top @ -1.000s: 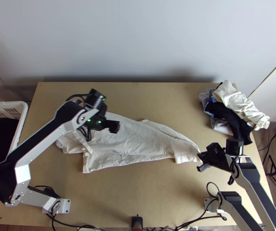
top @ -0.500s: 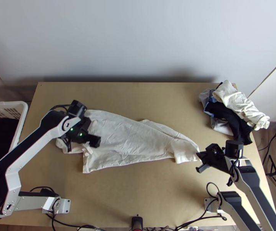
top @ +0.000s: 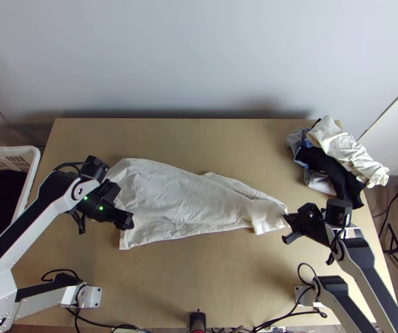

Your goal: Fold the t-shirt

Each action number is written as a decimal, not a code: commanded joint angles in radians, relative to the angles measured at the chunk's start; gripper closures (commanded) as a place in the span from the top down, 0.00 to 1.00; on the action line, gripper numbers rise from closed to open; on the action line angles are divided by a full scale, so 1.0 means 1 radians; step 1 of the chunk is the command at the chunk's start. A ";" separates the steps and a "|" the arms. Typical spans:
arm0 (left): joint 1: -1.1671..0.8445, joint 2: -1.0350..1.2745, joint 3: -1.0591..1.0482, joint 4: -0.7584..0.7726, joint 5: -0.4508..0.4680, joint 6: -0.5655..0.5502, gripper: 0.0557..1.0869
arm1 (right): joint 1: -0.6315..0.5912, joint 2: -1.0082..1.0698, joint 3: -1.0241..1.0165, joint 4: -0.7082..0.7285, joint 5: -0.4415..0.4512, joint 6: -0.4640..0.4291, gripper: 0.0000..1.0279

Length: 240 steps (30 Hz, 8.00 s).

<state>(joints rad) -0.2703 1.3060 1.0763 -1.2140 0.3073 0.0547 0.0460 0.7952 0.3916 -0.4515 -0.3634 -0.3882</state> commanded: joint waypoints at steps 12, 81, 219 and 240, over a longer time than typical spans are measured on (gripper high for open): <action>-0.027 -0.086 -0.248 0.064 -0.004 -0.047 0.94 | 0.003 0.114 0.082 0.051 0.021 0.017 0.03; 0.164 -0.238 0.172 0.240 0.099 -0.366 0.04 | -0.001 -0.067 0.357 0.056 0.089 0.196 0.03; 0.287 0.141 -0.225 1.759 -0.269 -0.372 0.04 | 0.147 0.920 0.708 0.921 0.448 0.411 0.03; 0.276 0.733 0.326 1.782 -0.356 -0.351 0.04 | 0.134 1.391 1.280 0.919 0.523 0.324 0.03</action>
<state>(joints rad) 0.0055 1.8671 1.2350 0.5671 -0.0284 -0.3096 0.1841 2.0510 1.5143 0.4694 0.1375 -0.0338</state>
